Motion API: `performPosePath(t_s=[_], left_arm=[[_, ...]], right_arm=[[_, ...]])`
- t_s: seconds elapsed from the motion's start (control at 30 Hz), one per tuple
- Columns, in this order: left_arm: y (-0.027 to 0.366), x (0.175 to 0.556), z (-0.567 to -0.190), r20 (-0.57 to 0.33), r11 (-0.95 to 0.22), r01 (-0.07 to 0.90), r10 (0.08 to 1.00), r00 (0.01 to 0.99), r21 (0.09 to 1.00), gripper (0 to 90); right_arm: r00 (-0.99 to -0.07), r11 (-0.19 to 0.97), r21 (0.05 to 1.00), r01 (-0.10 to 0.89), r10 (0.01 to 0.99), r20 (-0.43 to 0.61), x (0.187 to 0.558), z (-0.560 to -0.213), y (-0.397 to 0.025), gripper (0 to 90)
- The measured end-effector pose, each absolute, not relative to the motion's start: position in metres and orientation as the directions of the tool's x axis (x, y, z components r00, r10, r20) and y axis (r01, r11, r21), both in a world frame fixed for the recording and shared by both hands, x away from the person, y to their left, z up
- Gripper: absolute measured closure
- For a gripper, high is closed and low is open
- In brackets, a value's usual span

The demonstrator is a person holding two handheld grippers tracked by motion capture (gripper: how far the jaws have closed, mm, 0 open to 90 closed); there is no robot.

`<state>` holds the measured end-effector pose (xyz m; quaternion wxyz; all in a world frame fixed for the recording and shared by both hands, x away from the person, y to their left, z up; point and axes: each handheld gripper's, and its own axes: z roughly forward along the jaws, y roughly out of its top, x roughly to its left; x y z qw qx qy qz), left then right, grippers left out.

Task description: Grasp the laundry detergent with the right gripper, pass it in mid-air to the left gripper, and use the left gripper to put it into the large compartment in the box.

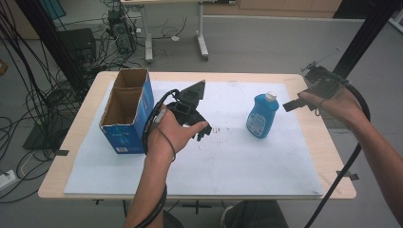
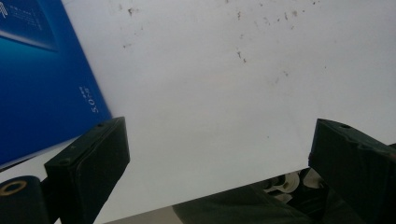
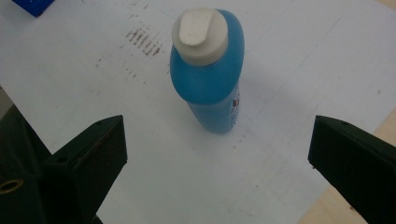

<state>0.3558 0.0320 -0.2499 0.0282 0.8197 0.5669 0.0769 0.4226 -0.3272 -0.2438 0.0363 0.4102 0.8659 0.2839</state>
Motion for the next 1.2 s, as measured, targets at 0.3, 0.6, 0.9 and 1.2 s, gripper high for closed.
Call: performPosePath(t_s=[0.3,0.6,0.9,1.2], left_arm=[[0.032,0.358,-0.255,0.089,-0.354,0.927,0.934,0.345,0.126,5.5],[0.034,0.359,-0.257,0.089,-0.352,0.928,0.935,0.343,0.124,5.5],[0.034,0.361,-0.258,0.088,-0.352,0.928,0.935,0.343,0.126,5.5],[0.032,0.362,-0.26,0.087,-0.353,0.928,0.935,0.344,0.122,5.5]], right_arm=[[-0.68,0.507,0.558,0.657,0.719,0.147,0.415,-0.262,-0.325,4.3],[-0.68,0.493,0.589,0.641,0.72,0.139,0.412,-0.286,-0.318,4.0],[-0.68,0.491,0.604,0.627,0.724,0.118,0.411,-0.304,-0.312,3.8],[-0.677,0.484,0.629,0.608,0.73,0.093,0.41,-0.319,-0.306,3.6]])
